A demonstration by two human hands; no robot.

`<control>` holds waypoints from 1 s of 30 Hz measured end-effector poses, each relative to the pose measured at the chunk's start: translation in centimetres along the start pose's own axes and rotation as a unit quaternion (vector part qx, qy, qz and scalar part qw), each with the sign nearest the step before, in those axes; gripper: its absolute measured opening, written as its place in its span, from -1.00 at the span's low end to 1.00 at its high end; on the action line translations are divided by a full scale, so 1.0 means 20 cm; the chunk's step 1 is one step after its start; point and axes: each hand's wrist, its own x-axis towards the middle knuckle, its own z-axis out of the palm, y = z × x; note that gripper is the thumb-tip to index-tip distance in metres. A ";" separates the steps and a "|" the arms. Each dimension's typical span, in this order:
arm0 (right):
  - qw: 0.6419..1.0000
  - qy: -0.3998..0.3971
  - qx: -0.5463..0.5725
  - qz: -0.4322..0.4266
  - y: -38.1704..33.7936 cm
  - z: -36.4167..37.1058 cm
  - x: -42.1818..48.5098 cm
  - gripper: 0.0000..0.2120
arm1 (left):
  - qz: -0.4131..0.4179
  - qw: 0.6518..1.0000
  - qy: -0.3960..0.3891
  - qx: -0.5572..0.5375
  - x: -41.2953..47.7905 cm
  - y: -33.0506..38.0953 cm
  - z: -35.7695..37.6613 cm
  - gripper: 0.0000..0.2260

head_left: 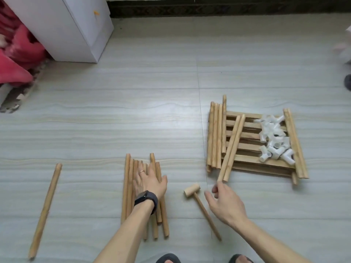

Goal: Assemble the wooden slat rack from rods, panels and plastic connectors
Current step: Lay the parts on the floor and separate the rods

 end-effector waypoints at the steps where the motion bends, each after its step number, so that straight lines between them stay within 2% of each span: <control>1: 0.996 0.051 0.065 0.031 0.02 -0.04 0.03 -0.71 | 0.033 0.999 -0.001 -0.017 0.02 0.08 0.01 -0.35; 3: 0.973 0.125 0.171 0.091 0.08 -0.11 0.11 -0.65 | 0.095 0.994 -0.009 -0.046 0.05 0.24 0.05 -0.40; 4: 0.963 0.138 0.203 0.112 0.09 -0.13 0.16 -0.60 | 0.121 0.991 -0.016 -0.049 0.06 0.33 0.07 -0.41; 7: 0.957 0.103 0.229 0.141 0.09 -0.17 0.28 -0.41 | 0.170 0.983 -0.049 -0.046 0.10 0.61 0.13 -0.40; 10: 0.959 0.054 0.238 0.142 0.05 -0.17 0.36 -0.33 | 0.178 0.980 -0.076 -0.035 0.13 0.84 0.15 -0.37; 13: 0.957 0.048 0.250 0.141 0.05 -0.18 0.40 -0.37 | 0.206 0.976 -0.065 0.024 0.17 1.01 0.18 -0.44; 16: 0.949 0.051 0.268 0.155 0.08 -0.18 0.41 -0.42 | 0.235 0.969 -0.017 0.076 0.21 1.13 0.22 -0.52; 20: 0.944 0.029 0.261 0.201 0.21 -0.18 0.40 -0.62 | 0.231 0.965 0.028 0.122 0.21 1.23 0.30 -0.40; 23: 0.943 0.024 0.252 0.218 0.29 -0.19 0.36 -0.78 | 0.196 0.973 0.024 0.118 0.21 1.29 0.34 -0.42; 25: 0.942 0.028 0.251 0.219 0.33 -0.22 0.32 -0.81 | 0.186 0.976 0.026 0.114 0.23 1.32 0.36 -0.43; 28: 0.947 0.034 0.241 0.212 0.37 -0.27 0.28 -0.82 | 0.171 0.979 0.002 0.109 0.26 1.35 0.36 -0.29; 30: 0.949 0.041 0.235 0.206 0.39 -0.31 0.26 -0.81 | 0.170 0.975 -0.020 0.138 0.26 1.36 0.37 -0.26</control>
